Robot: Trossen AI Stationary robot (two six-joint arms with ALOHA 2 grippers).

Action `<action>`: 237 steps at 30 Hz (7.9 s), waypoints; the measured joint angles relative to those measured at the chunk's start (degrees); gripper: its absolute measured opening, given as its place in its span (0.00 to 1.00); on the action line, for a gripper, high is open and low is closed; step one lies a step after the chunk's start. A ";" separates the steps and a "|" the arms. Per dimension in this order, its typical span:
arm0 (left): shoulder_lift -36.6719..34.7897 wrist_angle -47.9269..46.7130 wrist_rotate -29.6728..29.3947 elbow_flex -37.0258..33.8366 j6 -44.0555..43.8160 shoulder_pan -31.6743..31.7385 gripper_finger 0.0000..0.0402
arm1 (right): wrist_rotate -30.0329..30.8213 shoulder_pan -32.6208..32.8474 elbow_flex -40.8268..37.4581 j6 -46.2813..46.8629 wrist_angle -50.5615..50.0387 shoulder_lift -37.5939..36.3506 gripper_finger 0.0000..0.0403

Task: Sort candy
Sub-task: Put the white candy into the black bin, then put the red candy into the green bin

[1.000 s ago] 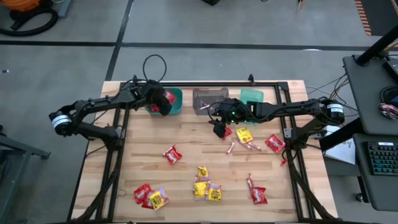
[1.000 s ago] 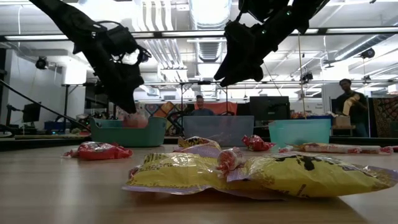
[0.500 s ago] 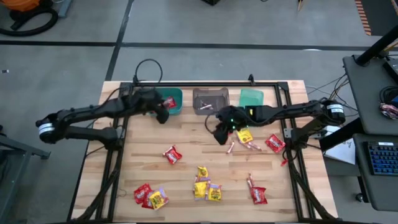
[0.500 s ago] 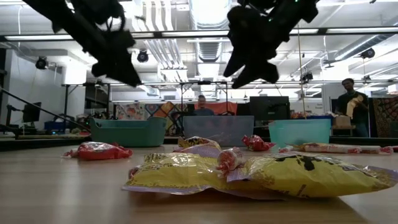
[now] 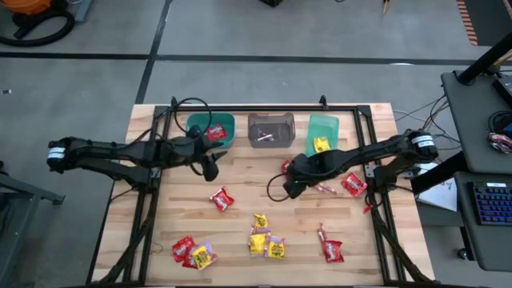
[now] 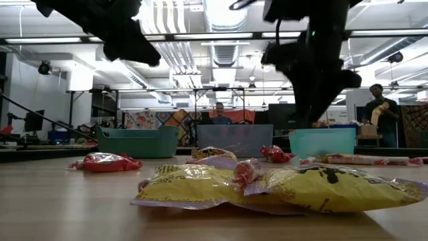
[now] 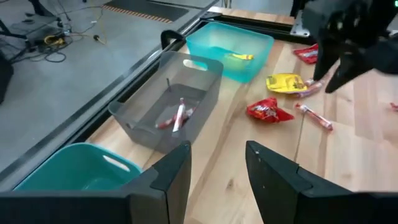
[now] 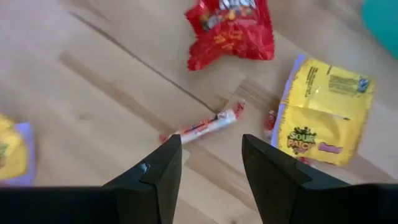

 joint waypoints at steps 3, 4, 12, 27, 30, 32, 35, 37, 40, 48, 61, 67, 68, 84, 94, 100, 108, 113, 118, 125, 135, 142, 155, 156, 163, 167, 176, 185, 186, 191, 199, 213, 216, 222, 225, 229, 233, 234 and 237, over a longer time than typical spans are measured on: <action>0.52 -0.01 -0.46 0.00 -0.34 0.02 0.34 | -0.02 -0.02 0.13 1.55 0.46 3.75 0.37; 0.67 -0.10 -0.54 0.00 -0.50 0.02 0.34 | -0.03 0.00 0.34 2.28 0.29 5.00 0.37; 2.32 -0.09 -0.62 0.00 -1.28 0.02 0.34 | -0.26 2.13 0.94 5.82 0.56 10.27 0.39; 4.48 -0.09 -0.82 0.00 -1.29 0.02 0.34 | 2.75 3.37 0.94 11.83 1.15 10.71 0.41; 4.42 -0.09 -0.82 0.00 -1.31 0.02 0.34 | 3.06 3.22 0.75 14.05 1.50 11.14 0.41; 4.42 -0.12 -0.81 0.00 -1.31 0.02 0.34 | 3.02 3.21 0.66 16.83 1.40 11.34 0.41; 4.42 -0.10 -0.82 0.00 -1.31 0.02 0.34 | 3.53 3.21 0.66 20.58 1.64 11.53 0.41; 4.39 -0.11 -0.82 0.00 -1.29 0.02 0.34 | 3.98 3.23 0.61 22.72 1.77 11.93 0.41; 4.39 -0.11 -0.80 0.00 -0.32 0.02 0.34 | 4.06 3.22 0.57 25.13 1.92 12.52 0.41; 4.39 -0.09 -0.82 0.00 2.04 0.05 0.34 | 4.18 2.65 0.61 25.27 3.58 16.14 0.38; 4.35 -0.03 -3.73 0.00 3.91 0.09 0.34 | 2.65 2.80 1.14 15.07 7.76 16.20 0.08; 4.35 1.25 -3.58 0.00 1.74 0.02 0.34 | 3.92 4.21 1.03 4.78 7.83 9.73 0.08; 4.35 1.69 -3.21 0.00 1.00 -0.02 0.34 | 4.55 4.44 1.04 2.58 8.53 7.78 0.08; 4.35 2.51 -2.34 -0.07 -9.27 -8.24 0.34 | 26.36 -5.09 0.00 -41.15 38.16 -5.50 0.08; 4.35 2.47 -9.68 -0.07 -16.63 -17.47 0.34 | 26.40 -21.63 -0.83 -41.71 39.04 3.26 0.23; 4.36 2.44 -13.74 -0.09 -19.30 -20.17 0.34 | 25.91 -24.21 -0.81 -41.37 39.03 6.22 0.37; 4.50 -2.82 -10.71 -0.11 -25.67 -20.46 0.34 | 19.43 -19.41 -0.16 -41.40 39.33 1.74 0.41; 6.23 -8.72 -9.14 -0.11 -34.68 -21.65 0.34 | 19.28 -12.54 -1.56 -41.45 39.01 -0.12 0.40; 8.99 -17.11 -2.56 -0.11 -48.96 -25.72 0.34 | 19.09 -6.73 -1.84 -41.45 39.30 -0.14 0.40; 15.23 -22.00 9.40 -0.06 -62.09 -34.85 0.34 | 19.30 -2.64 -1.84 -42.14 41.02 -0.13 0.40; 22.45 -22.07 15.32 4.11 -61.78 -39.95 0.34 | 18.56 -1.90 -1.84 -42.75 41.02 -0.08 0.40; 26.52 -22.10 10.53 6.10 -56.06 -41.84 0.35 | 15.28 -1.73 -1.84 -42.94 41.00 -0.17 0.40; 27.45 -28.51 12.16 5.95 -46.53 -43.72 0.49 | 15.41 -1.79 -1.84 -42.94 40.87 -0.20 0.40; 27.44 -28.84 13.33 5.95 -45.23 -44.11 0.49 | 15.41 -1.96 -1.84 -42.98 40.87 -0.22 0.40; 27.17 -27.84 26.86 5.95 -44.05 -45.99 0.49 | 15.41 -1.92 -1.84 -42.71 40.83 -0.22 0.40; 27.17 -27.57 30.16 5.95 -48.72 -49.24 0.49 | 15.39 -1.88 -1.84 -41.70 40.80 -0.15 0.40; 27.24 -22.45 26.65 5.92 -59.51 -54.51 0.49 | 15.27 -1.46 -1.84 -41.42 40.78 -0.09 0.40; 27.26 -21.99 22.28 4.45 -66.29 -54.60 0.49 | 15.21 -1.25 -1.84 -41.42 40.78 -0.07 0.40; 27.26 -21.95 22.28 4.25 -66.57 -54.60 0.49 | 15.22 -1.27 -1.84 -41.44 40.78 -0.07 0.40; 27.28 -20.97 22.26 3.80 -67.89 -55.19 0.49 | 15.23 -1.27 -1.84 -41.49 40.78 -0.04 0.40; 27.28 -20.50 21.85 2.93 -70.07 -56.00 0.49 | 15.23 -1.27 -1.84 -41.52 40.78 -0.02 0.40; 27.30 -18.87 19.52 -0.20 -72.04 -55.97 0.48 | 15.23 -1.27 -1.84 -41.61 40.76 -0.02 0.40; 27.30 -18.02 19.27 -0.71 -72.58 -55.97 0.48 | 15.23 -1.27 -1.84 -41.61 40.76 -0.02 0.40; 27.09 -16.27 19.01 -2.44 -73.32 -55.97 0.47 | 15.23 -1.27 -1.84 -41.63 40.73 -0.02 0.40; 27.06 -16.16 18.85 -3.13 -73.53 -55.97 0.43 | 15.23 -1.27 -1.84 -41.63 40.72 -0.02 0.40; 27.10 -16.91 18.80 -3.28 -72.76 -55.97 0.30 | 15.23 -1.27 -1.84 -41.63 40.72 -0.02 0.40; 27.11 -17.68 18.74 -3.30 -72.42 -55.97 0.10 | 15.24 -1.27 -1.84 -41.63 40.72 -0.02 0.40; 27.17 -17.87 18.74 -3.32 -72.39 -55.97 0.06 | 15.23 -1.27 -1.84 -41.63 40.74 -0.02 0.40; 27.15 -18.04 18.74 -3.28 -72.17 -55.97 0.03 | 15.25 -1.27 -1.84 -41.63 40.76 -0.02 0.40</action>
